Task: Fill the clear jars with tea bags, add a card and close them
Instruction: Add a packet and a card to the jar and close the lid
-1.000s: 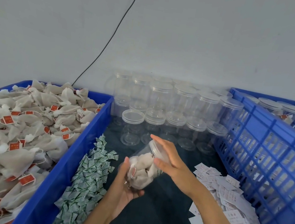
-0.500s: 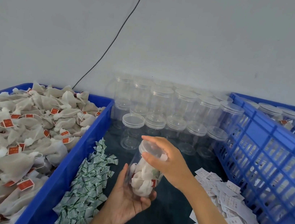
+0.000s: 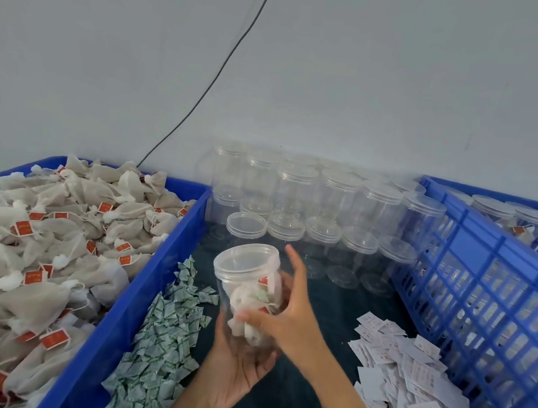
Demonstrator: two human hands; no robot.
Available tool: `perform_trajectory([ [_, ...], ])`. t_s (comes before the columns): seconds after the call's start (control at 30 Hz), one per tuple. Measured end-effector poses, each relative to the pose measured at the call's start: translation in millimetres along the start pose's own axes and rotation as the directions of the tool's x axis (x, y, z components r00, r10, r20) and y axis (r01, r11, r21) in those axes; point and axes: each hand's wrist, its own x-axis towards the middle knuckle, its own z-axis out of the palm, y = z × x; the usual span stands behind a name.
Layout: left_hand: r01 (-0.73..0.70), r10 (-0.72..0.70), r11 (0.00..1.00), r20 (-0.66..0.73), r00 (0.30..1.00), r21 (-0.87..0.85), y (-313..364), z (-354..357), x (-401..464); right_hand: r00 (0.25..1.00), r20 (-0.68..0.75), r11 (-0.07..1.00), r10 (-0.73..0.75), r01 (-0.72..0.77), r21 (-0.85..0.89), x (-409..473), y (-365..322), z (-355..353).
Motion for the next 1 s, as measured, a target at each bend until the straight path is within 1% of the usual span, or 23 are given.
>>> perform_trajectory([
  [0.03,0.002,-0.001,0.998,-0.011,1.0,0.062,0.3,-1.7,0.3,0.999,0.0,0.999,-0.035,0.035,-0.039,-3.3,6.1,3.4],
  [0.1,-0.002,0.008,0.988,-0.035,0.999,0.153,1.2,-1.4,1.2,0.99,-0.09,0.99,-0.108,0.098,-0.1,-6.1,14.5,7.6],
  [0.17,-0.015,0.027,0.965,-0.041,0.999,0.26,3.5,2.2,1.1,0.971,-0.215,0.994,-0.103,0.092,-0.06,-7.1,17.8,5.0],
  [0.2,-0.025,0.043,0.95,-0.052,0.998,0.311,4.0,3.6,0.3,0.965,-0.25,0.997,-0.082,0.077,-0.032,-6.8,19.5,1.5],
  [0.33,-0.108,0.118,0.911,0.0,0.993,0.398,-0.3,5.6,-1.3,0.976,-0.213,0.999,0.037,-0.035,0.011,-9.3,22.8,-17.9],
  [0.4,-0.164,0.187,0.876,-0.005,0.982,0.454,-3.5,8.1,0.3,0.977,-0.198,0.996,0.084,-0.082,0.017,-11.8,20.9,-27.2],
  [0.47,-0.219,0.263,0.803,0.001,0.965,0.554,-6.9,14.5,2.9,0.981,-0.166,0.995,0.097,-0.099,-0.007,-13.9,18.9,-36.1],
  [0.53,-0.273,0.311,0.713,0.058,0.949,0.646,-11.9,24.3,5.8,0.982,-0.156,0.994,0.111,-0.113,-0.003,-15.8,13.9,-45.4],
  [0.67,-0.339,0.344,0.648,0.135,0.929,0.682,-12.8,58.2,15.4,0.977,-0.194,0.996,0.086,-0.08,0.038,-15.4,-9.1,-67.9],
  [0.77,-0.366,0.374,0.614,0.15,0.915,0.699,-12.0,87.7,25.2,0.955,-0.294,0.999,0.04,-0.029,0.042,-9.9,-37.9,-87.9],
  [0.87,-0.399,0.41,0.57,0.172,0.896,0.718,-14.3,119.1,41.2,0.907,-0.419,0.999,-0.044,0.032,-0.034,-1.7,-69.8,-113.3],
  [1.0,-0.432,0.422,0.53,0.215,0.881,0.729,-17.4,165.8,71.2,0.88,-0.46,0.985,-0.12,0.048,-0.166,11.5,-108.7,-152.7],
])
